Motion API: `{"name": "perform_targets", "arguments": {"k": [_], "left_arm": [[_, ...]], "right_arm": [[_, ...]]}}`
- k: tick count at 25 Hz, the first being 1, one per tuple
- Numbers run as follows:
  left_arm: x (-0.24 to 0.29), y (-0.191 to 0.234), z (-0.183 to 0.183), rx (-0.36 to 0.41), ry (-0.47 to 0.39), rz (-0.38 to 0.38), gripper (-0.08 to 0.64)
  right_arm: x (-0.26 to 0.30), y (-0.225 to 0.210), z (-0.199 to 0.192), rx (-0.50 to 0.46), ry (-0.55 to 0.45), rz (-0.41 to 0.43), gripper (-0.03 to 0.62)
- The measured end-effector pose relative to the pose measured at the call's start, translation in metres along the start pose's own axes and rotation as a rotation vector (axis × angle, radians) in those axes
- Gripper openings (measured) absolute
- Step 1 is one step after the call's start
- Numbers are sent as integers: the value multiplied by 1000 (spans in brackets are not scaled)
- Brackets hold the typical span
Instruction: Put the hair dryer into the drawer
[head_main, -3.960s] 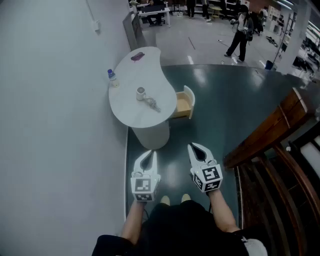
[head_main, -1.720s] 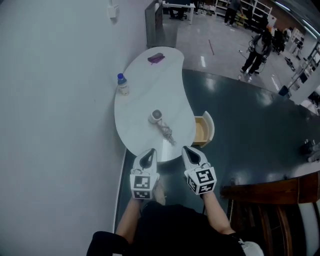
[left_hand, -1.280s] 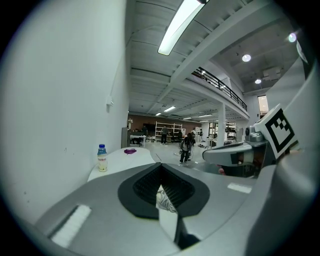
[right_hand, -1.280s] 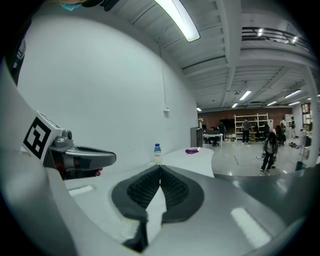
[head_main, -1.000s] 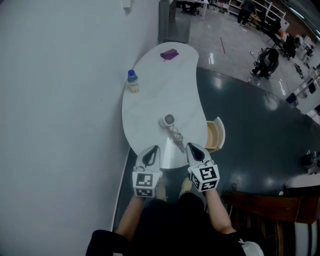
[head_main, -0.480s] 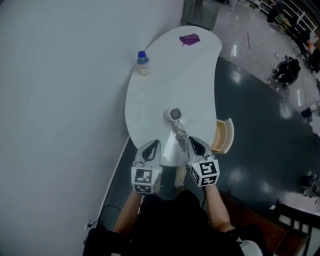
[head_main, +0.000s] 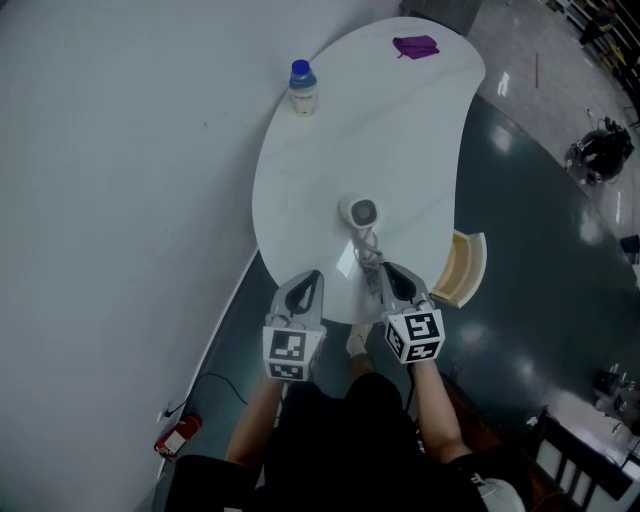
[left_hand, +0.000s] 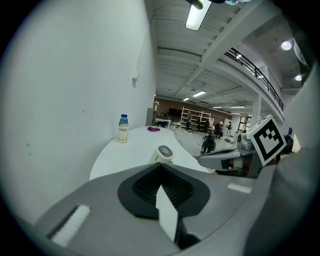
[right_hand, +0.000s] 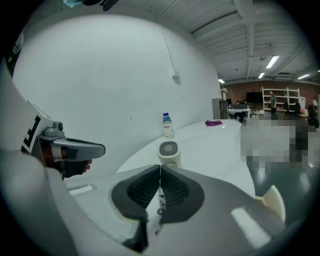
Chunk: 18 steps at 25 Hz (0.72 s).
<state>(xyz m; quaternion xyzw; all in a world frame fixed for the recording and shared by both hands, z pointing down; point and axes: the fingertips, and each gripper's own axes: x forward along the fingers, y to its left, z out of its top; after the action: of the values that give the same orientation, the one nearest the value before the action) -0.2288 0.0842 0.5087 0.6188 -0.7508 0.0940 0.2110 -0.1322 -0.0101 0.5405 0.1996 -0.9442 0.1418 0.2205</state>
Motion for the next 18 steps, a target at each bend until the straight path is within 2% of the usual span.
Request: {"name": "perform_targets", "arguments": {"k": [6,12,16,18], "left_arm": [[14,3,-14,-19,33,18,8],[22,2,-21,-34,56,20,8],[27,3,-29,-49,82,25,8],[30,7,-34,-56,93,28,8]], "right_arm": [[24,-10,-17,23,43,28,38],[46,-16,-34,45,95,45,154],[62,-17,-45,63,119,81,267],[71,-18,-51,64,134,81,291]]}}
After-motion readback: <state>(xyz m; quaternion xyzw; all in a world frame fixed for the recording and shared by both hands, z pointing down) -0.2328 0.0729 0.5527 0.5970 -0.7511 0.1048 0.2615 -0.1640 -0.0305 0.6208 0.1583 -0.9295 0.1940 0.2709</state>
